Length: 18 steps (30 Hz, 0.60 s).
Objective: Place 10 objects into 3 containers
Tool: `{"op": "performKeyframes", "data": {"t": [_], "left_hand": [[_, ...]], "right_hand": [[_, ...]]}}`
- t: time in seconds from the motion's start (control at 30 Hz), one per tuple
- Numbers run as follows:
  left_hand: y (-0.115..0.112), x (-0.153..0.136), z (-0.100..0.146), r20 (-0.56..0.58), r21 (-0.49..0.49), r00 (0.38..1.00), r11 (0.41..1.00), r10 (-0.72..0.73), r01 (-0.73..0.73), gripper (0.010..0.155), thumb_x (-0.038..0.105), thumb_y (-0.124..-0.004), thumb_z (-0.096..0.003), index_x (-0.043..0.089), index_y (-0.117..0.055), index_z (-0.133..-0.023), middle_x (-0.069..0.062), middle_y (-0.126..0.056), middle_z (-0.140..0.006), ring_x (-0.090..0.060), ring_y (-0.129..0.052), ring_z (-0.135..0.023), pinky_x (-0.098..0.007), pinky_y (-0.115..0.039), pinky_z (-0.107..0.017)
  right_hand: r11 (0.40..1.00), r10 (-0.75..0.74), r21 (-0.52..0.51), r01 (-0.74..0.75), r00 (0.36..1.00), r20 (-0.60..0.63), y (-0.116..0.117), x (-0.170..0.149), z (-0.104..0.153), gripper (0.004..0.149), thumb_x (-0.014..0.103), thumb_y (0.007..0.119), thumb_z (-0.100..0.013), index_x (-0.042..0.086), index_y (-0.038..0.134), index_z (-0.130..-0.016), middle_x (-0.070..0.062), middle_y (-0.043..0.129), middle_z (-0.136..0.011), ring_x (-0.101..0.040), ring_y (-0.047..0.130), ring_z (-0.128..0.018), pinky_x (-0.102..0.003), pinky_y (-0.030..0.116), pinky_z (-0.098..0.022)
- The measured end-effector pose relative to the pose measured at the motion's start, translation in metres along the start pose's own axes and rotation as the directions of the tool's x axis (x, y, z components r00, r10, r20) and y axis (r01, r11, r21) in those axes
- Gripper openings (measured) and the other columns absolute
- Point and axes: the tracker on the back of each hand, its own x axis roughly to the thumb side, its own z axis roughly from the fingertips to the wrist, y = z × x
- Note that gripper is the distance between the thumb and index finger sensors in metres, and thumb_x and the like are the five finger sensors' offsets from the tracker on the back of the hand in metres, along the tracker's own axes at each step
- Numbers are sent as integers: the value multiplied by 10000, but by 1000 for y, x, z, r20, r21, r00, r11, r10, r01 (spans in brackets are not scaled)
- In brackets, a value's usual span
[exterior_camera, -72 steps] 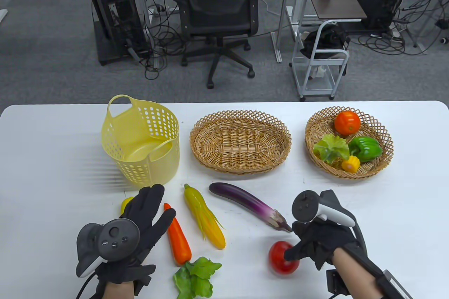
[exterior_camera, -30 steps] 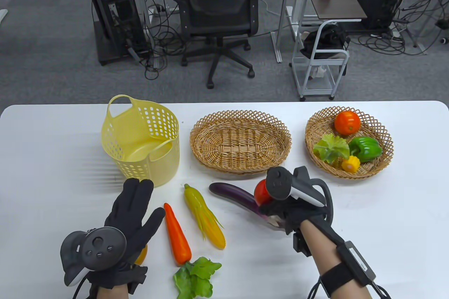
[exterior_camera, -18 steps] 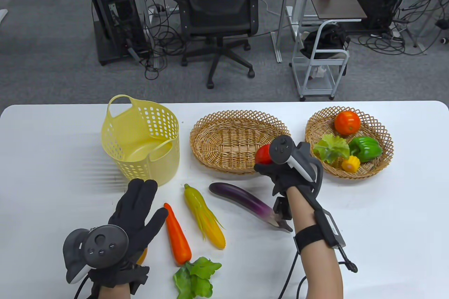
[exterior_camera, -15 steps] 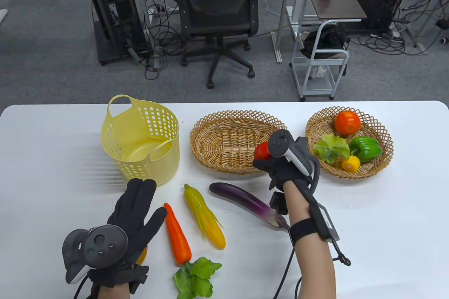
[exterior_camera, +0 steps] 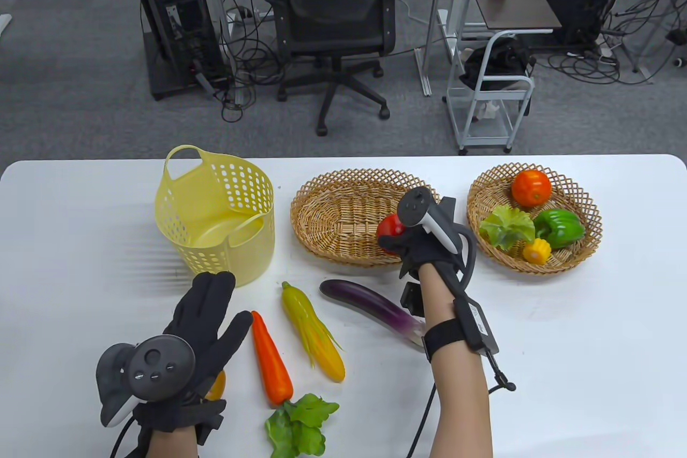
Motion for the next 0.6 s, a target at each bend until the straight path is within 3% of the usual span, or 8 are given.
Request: {"op": "performKeyframes", "data": {"t": [0.1, 0.27, 0.5, 0.6], "left_hand": [[0, 0, 1, 5, -1, 1000, 1000, 10, -10, 760, 636, -456, -664, 111, -480, -1213, -325, -503, -1202, -589, -612, -1058, -678, -635, -678], [1, 2, 3, 15, 2, 1000, 1000, 11, -11, 760, 635, -458, -663, 109, -483, -1212, -323, -508, -1200, -586, -616, -1057, -678, -637, -677], [8, -3, 6, 27, 24, 999, 999, 37, -38, 760, 635, -457, -664, 110, -483, -1212, -324, -512, -1199, -587, -620, -1055, -678, -637, -677], [10, -3, 8, 32, 31, 999, 999, 43, -44, 761, 637, -458, -663, 112, -483, -1212, -326, -520, -1196, -585, -630, -1052, -691, -651, -658]], "right_hand": [[999, 34, 15, -34, 999, -4, -6, -5, 9, 966, 578, 736, -506, 75, 199, -1132, -283, 436, -1124, -345, 889, -588, -336, 802, -387], [996, 64, 63, -64, 998, 1, -10, -20, 27, 962, 588, 720, -513, 70, 201, -1136, -304, 439, -1123, -360, 888, -595, -348, 804, -391], [938, 129, 313, -150, 988, 87, 27, -48, 58, 943, 598, 709, -516, 78, 243, -1150, -298, 430, -1151, -490, 756, -853, -470, 765, -530], [957, 89, 264, -122, 987, 134, 37, -57, 65, 968, 597, 727, -500, 66, 237, -1144, -283, 433, -1150, -495, 705, -902, -479, 761, -545]]}}
